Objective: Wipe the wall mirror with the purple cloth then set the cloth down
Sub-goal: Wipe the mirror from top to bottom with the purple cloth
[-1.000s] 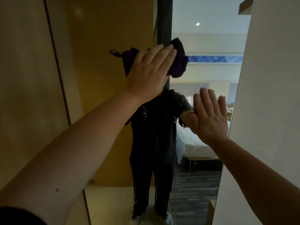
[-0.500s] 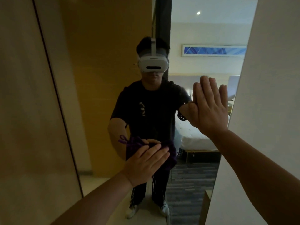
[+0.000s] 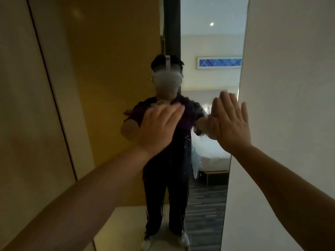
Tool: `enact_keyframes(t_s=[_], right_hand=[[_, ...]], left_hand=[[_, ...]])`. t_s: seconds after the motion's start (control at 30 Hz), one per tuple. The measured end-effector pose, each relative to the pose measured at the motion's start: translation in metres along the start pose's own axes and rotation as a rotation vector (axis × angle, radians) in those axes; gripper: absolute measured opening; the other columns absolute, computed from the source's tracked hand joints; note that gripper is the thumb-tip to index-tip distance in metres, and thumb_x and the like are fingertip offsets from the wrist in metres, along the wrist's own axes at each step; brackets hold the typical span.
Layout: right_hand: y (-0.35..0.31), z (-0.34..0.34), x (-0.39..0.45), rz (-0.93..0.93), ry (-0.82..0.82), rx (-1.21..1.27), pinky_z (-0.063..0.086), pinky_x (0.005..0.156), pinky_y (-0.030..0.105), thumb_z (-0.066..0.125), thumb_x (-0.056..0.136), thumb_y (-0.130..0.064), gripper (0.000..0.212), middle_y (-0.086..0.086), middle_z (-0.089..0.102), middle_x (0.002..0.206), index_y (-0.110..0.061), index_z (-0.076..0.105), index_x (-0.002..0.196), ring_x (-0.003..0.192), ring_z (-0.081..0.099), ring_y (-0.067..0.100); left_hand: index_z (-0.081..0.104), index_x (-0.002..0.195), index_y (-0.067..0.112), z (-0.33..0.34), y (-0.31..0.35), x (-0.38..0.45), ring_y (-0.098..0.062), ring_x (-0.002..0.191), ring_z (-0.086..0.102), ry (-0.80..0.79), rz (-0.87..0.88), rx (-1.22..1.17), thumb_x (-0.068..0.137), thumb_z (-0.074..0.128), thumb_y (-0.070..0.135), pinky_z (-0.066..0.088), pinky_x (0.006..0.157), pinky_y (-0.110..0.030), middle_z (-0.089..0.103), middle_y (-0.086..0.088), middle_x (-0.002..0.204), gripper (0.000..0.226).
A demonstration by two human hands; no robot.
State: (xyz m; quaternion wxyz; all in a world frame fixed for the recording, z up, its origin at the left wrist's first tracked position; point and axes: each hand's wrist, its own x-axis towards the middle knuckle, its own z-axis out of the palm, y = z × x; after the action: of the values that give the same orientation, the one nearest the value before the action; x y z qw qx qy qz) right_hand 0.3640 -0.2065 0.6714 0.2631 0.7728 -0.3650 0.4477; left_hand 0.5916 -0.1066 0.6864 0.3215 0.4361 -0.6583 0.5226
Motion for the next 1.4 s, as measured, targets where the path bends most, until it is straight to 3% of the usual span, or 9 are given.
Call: enact_keyframes(t_s=[0.17,0.3,0.47,0.57,0.8,0.97,1.13,1.3,1.4], right_hand=[[0.025,0.007,0.002,-0.091,-0.032,-0.108,-0.004,0.122,0.050,0.024,0.106,-0.042,0.058,0.006,-0.002,0.164,-0.014,0.012,0.156,0.152,-0.009,0.024],[0.029,0.021,0.003,-0.120,0.054,-0.086,-0.001,0.122,0.052,0.034,0.105,-0.039,0.062,0.006,-0.001,0.163,-0.015,0.003,0.154,0.152,-0.006,0.025],[0.034,0.030,0.004,-0.176,0.184,-0.035,0.008,0.121,0.056,0.033,0.104,-0.037,0.060,0.011,0.009,0.162,-0.011,0.012,0.154,0.152,0.000,0.027],[0.036,0.034,0.004,-0.214,0.226,-0.020,0.010,0.121,0.057,0.035,0.104,-0.034,0.060,0.015,0.015,0.162,-0.009,0.017,0.155,0.151,0.007,0.030],[0.034,0.032,0.004,-0.184,0.172,-0.019,0.003,0.122,0.054,0.026,0.106,-0.037,0.057,0.012,0.009,0.163,-0.010,0.015,0.155,0.151,0.002,0.030],[0.031,0.023,0.001,-0.124,0.090,-0.032,0.000,0.122,0.052,0.030,0.106,-0.035,0.058,0.008,0.003,0.164,-0.013,0.007,0.155,0.152,-0.003,0.028],[0.032,0.003,-0.003,-0.117,0.032,0.029,-0.003,0.123,0.049,0.029,0.107,-0.036,0.056,0.004,0.001,0.164,-0.014,0.014,0.157,0.153,-0.003,0.023],[0.079,-0.007,-0.005,0.171,-0.054,0.016,-0.002,0.123,0.050,0.018,0.107,-0.041,0.060,0.007,-0.006,0.164,-0.013,-0.001,0.156,0.150,-0.013,0.021],[0.100,-0.001,-0.007,0.204,-0.171,-0.063,-0.001,0.122,0.054,0.021,0.105,-0.045,0.067,0.011,-0.012,0.164,-0.012,-0.009,0.156,0.148,-0.019,0.025]], left_hand=[[0.054,0.137,0.011,-0.010,-0.024,0.140,-0.029,0.121,0.051,0.132,-0.024,0.155,0.088,0.057,0.012,0.040,0.100,-0.042,0.059,-0.006,0.134,0.049],[0.053,0.138,0.013,0.001,-0.022,0.172,-0.029,0.121,0.054,0.070,-0.021,0.230,0.086,0.062,0.017,0.042,0.099,-0.041,0.058,-0.005,0.136,0.053],[0.052,0.139,0.011,0.028,0.008,0.098,-0.029,0.124,0.047,0.042,0.054,0.191,0.095,0.055,0.020,0.033,0.102,-0.040,0.056,-0.007,0.137,0.045],[0.053,0.140,0.011,0.040,0.028,0.029,-0.028,0.124,0.051,0.014,0.138,0.172,0.098,0.052,0.016,0.038,0.099,-0.042,0.057,-0.008,0.137,0.042],[0.054,0.141,0.017,0.056,0.059,-0.064,-0.023,0.123,0.056,-0.072,0.140,0.158,0.101,0.043,0.019,0.040,0.099,-0.039,0.056,-0.002,0.141,0.042],[0.052,0.141,0.019,0.063,0.085,-0.138,-0.020,0.125,0.051,-0.218,0.263,0.088,0.101,0.044,0.020,0.040,0.099,-0.037,0.051,0.000,0.143,0.041],[0.055,0.136,0.019,0.048,0.094,-0.132,-0.021,0.115,0.058,-0.294,0.188,-0.006,0.105,0.035,0.016,0.042,0.095,-0.038,0.059,0.001,0.132,0.037],[0.058,0.131,0.016,0.031,0.073,-0.037,-0.027,0.109,0.057,-0.054,-0.024,-0.016,0.092,0.054,0.009,0.040,0.090,-0.042,0.064,-0.004,0.124,0.040],[0.059,0.131,0.010,0.022,0.055,0.046,-0.029,0.113,0.050,0.091,-0.062,-0.022,0.088,0.058,0.007,0.039,0.091,-0.045,0.063,-0.009,0.124,0.044]])
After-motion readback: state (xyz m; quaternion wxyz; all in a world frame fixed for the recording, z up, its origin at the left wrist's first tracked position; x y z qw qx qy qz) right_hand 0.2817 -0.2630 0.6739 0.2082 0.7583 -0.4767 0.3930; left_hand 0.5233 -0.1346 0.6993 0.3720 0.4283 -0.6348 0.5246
